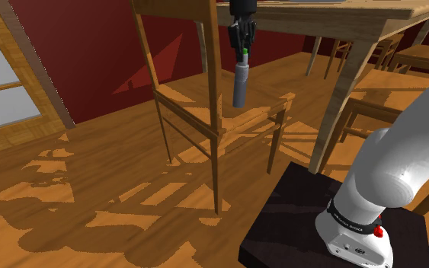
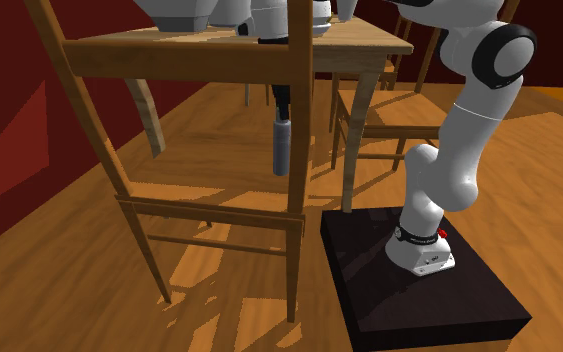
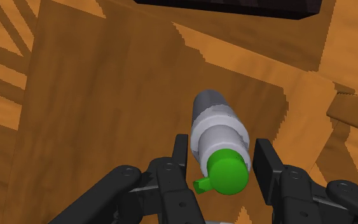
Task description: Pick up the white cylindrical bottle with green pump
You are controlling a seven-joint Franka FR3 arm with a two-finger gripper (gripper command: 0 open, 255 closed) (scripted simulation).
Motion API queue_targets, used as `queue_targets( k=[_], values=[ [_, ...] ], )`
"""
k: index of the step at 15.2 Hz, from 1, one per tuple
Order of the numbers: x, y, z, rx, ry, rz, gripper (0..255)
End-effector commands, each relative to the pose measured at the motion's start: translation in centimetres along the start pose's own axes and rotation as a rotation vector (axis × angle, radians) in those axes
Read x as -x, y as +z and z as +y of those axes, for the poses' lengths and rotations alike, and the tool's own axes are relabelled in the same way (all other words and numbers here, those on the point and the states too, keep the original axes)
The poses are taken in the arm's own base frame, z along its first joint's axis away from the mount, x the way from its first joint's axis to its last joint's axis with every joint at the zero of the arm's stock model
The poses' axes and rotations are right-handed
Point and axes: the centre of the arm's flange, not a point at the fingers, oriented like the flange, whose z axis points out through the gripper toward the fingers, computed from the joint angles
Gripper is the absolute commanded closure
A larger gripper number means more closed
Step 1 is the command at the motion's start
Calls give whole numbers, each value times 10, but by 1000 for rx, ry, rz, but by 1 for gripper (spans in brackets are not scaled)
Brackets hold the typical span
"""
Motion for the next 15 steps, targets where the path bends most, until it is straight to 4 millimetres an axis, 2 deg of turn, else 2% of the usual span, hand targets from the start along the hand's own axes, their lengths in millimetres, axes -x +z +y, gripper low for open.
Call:
queue_targets(
  k=[1,2,15],
  values=[
    [0,1,0,0,0,-2,255],
    [0,1,0,0,0,-2,255],
    [6,-67,-1,0,0,-2,255]
  ],
)
